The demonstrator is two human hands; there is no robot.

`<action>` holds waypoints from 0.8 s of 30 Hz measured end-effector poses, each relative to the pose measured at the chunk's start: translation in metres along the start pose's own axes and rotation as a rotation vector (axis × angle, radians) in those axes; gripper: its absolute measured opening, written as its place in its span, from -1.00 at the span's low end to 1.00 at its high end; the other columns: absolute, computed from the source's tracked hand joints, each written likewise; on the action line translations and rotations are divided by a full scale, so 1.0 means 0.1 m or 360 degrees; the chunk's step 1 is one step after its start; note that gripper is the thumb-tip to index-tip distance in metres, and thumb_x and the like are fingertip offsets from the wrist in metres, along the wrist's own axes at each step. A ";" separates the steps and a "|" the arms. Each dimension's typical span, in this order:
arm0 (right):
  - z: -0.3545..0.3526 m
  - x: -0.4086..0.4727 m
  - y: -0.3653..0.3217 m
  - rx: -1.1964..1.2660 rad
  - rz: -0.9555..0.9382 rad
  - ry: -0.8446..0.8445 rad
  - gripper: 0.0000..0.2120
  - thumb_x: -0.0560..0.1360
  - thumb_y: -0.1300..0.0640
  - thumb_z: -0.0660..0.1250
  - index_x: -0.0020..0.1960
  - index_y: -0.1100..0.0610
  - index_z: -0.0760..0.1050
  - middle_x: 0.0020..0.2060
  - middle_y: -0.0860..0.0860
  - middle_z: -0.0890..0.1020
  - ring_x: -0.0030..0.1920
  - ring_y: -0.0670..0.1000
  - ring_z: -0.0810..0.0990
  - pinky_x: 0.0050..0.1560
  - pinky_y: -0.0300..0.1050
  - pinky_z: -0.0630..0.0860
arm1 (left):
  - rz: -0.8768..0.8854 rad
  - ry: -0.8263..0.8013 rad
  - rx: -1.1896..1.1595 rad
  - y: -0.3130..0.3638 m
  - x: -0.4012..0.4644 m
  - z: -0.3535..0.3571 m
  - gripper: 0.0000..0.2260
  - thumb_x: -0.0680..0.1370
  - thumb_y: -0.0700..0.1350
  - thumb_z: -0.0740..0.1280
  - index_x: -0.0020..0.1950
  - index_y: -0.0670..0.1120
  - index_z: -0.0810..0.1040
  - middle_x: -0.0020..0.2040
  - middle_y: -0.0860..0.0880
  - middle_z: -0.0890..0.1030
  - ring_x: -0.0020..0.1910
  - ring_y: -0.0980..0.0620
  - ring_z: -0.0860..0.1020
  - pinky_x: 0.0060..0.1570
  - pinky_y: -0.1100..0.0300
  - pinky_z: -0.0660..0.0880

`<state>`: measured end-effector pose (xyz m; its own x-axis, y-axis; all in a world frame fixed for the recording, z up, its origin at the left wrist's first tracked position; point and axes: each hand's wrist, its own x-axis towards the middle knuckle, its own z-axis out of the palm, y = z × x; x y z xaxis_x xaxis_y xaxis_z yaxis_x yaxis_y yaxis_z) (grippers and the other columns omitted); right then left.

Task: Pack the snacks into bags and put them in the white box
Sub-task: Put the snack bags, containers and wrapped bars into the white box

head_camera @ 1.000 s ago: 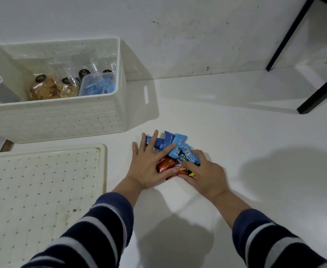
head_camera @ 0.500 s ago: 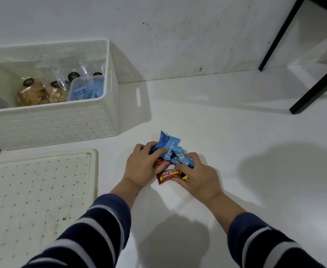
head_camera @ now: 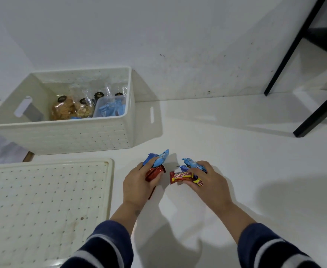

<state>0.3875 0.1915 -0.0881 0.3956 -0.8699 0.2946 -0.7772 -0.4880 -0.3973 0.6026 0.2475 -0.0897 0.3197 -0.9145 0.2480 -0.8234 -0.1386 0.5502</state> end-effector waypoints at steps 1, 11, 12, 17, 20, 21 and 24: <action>-0.03 0.06 -0.04 0.0003 -0.0008 0.0012 -0.65 0.31 -0.24 0.43 -0.06 -0.02 0.65 -0.05 -0.05 0.63 -0.35 -0.04 0.61 -0.42 -0.32 0.44 | -0.0034 0.0022 -0.0017 0.02 0.02 -0.08 -0.58 0.46 0.12 0.41 0.31 0.14 0.50 -0.17 0.11 0.57 -0.24 0.07 0.54 -0.29 0.22 0.48; -0.53 0.79 -0.63 0.0282 -0.0071 0.0129 -0.68 0.36 -0.10 0.49 0.04 0.01 0.60 -0.05 -0.06 0.65 -0.15 0.00 0.65 -0.21 -0.14 0.56 | -0.0075 0.0326 -0.0077 0.17 0.25 -1.02 -0.61 0.45 0.10 0.41 0.27 0.22 0.50 -0.23 0.13 0.54 -0.25 0.13 0.52 -0.29 0.36 0.41; -0.60 0.91 -0.72 0.0304 -0.0116 0.0176 -0.69 0.36 -0.09 0.49 0.04 0.01 0.60 -0.05 -0.06 0.65 -0.15 0.00 0.65 -0.21 -0.14 0.57 | -0.0074 0.0364 -0.0132 0.19 0.31 -1.15 -0.60 0.45 0.09 0.42 0.28 0.22 0.50 -0.21 0.14 0.55 -0.24 0.14 0.53 -0.28 0.39 0.39; -0.89 1.46 -1.28 0.0401 -0.0308 0.0337 -0.68 0.34 -0.09 0.51 0.03 0.02 0.60 -0.06 -0.06 0.66 -0.14 -0.03 0.64 -0.19 -0.13 0.57 | -0.0173 0.0401 -0.0641 0.16 0.64 -1.84 -0.61 0.43 0.07 0.47 0.24 0.23 0.53 -0.14 0.17 0.64 -0.26 0.19 0.60 -0.24 0.25 0.54; -0.92 1.76 -1.67 0.0451 -0.0386 0.0353 -0.68 0.35 -0.09 0.51 0.02 0.03 0.60 -0.06 -0.05 0.66 -0.13 -0.03 0.63 -0.16 -0.15 0.54 | -0.0195 0.0384 -0.0731 -0.05 0.88 -2.22 -0.63 0.42 0.06 0.48 0.21 0.16 0.57 -0.14 0.13 0.65 -0.30 0.18 0.59 -0.32 0.27 0.49; -0.90 1.85 -1.81 0.0473 -0.0395 0.0334 -0.69 0.35 -0.08 0.50 0.02 0.03 0.60 -0.06 -0.05 0.66 -0.12 -0.03 0.62 -0.15 -0.15 0.53 | -0.0208 0.0371 -0.0719 -0.16 0.96 -2.34 -0.63 0.41 0.06 0.48 0.21 0.14 0.58 -0.13 0.11 0.66 -0.29 0.17 0.59 -0.34 0.30 0.47; -0.77 2.11 -2.23 0.0499 -0.0374 0.0205 -0.68 0.35 -0.09 0.50 0.04 0.01 0.59 -0.04 -0.05 0.66 -0.08 -0.02 0.61 -0.10 -0.11 0.54 | -0.0279 0.0294 -0.0671 -0.51 1.22 -2.68 -0.65 0.39 0.09 0.49 0.17 0.12 0.59 -0.14 0.10 0.67 -0.31 0.14 0.59 -0.39 0.29 0.47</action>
<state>0.6067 0.1226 0.1298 0.4648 -0.7258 0.5071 -0.4784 -0.6878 -0.5459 0.8097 0.2453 0.1260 0.5457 -0.8032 0.2389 -0.5006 -0.0838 0.8616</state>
